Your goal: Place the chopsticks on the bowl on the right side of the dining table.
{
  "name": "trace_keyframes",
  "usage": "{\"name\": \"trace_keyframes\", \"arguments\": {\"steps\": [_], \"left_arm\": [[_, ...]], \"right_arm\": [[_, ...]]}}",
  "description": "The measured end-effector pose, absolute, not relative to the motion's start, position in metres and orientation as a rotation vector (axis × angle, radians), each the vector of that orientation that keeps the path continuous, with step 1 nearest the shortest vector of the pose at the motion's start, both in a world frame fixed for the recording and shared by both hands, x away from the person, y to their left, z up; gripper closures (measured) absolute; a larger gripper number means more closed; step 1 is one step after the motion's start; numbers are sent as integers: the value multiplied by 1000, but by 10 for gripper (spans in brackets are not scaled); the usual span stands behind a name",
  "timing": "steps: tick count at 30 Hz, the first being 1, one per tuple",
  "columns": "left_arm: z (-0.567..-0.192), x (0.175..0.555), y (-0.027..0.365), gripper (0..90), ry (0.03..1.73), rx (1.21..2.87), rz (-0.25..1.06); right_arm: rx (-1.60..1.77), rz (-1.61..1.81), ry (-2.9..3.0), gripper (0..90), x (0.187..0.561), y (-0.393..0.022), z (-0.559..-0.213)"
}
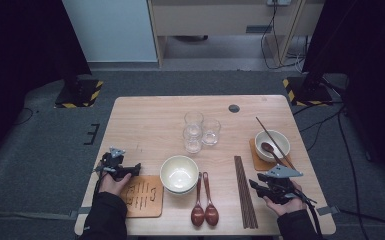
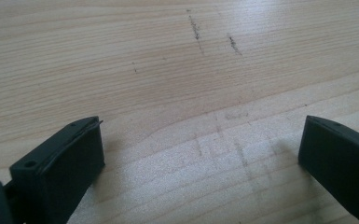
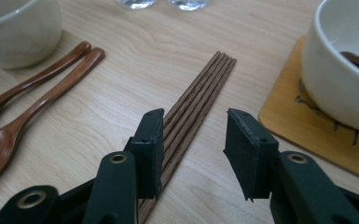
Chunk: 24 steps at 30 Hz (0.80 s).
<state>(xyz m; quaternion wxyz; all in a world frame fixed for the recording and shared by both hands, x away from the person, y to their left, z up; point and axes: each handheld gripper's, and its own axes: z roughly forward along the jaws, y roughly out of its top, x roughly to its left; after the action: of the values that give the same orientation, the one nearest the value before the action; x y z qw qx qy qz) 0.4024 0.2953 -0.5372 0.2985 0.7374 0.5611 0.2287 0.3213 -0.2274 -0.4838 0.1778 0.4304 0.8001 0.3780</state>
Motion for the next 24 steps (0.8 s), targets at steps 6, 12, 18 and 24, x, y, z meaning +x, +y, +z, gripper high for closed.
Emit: {"name": "trace_keyframes", "arguments": {"steps": [6, 12, 18, 24], "left_arm": [[-537, 402, 295, 0, 1491, 1959, 608], [-537, 402, 295, 0, 1491, 1959, 608], [-537, 402, 295, 0, 1491, 1959, 608], [-537, 402, 295, 0, 1491, 1959, 608]], "right_arm": [[1232, 1029, 2299, 595, 324, -222, -493], [1263, 1020, 2318, 616, 330, -222, -502], [1276, 1003, 2338, 638, 332, -220, -507], [1278, 967, 2372, 656, 334, -217, -512]]}}
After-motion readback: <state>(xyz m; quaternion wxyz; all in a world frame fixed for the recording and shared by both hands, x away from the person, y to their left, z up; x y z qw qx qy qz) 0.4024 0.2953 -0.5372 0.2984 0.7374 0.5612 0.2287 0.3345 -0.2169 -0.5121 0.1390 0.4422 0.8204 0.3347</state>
